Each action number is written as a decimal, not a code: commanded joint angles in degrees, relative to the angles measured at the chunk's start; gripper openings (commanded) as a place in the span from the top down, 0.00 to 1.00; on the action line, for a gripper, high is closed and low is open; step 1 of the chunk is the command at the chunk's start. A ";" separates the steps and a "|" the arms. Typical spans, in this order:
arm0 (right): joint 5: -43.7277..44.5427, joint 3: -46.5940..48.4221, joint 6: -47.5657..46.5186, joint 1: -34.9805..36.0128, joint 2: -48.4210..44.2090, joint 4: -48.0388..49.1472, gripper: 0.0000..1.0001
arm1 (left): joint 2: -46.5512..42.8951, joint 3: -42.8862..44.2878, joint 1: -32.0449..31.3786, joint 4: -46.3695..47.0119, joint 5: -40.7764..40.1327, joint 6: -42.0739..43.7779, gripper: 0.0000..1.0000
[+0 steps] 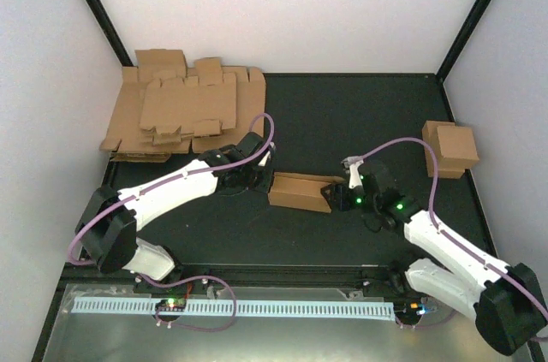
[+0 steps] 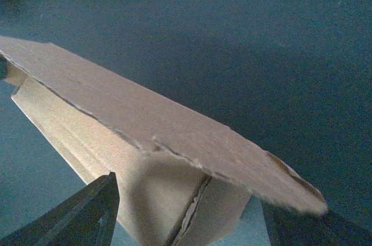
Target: Fold the paper box
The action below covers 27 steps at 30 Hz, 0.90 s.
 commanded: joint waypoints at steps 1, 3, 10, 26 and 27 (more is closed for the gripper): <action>-5.67 -2.18 2.32 0.16 3.28 7.58 0.31 | 1.39 0.16 -0.31 -4.13 -1.69 0.44 0.99; -7.02 -2.65 3.38 0.31 4.53 10.53 0.32 | 1.20 0.15 -0.31 -4.38 -2.09 0.57 0.99; -8.46 -2.14 5.96 2.53 8.74 17.67 0.35 | 0.81 0.50 0.49 -5.93 -4.10 1.56 0.99; -2.33 4.49 3.02 7.78 13.20 16.85 0.23 | -2.10 -1.76 3.85 -6.36 -4.85 3.12 0.98; -1.73 4.40 2.43 7.76 12.41 15.76 0.21 | -2.02 -1.71 3.90 -6.27 -4.80 3.24 0.98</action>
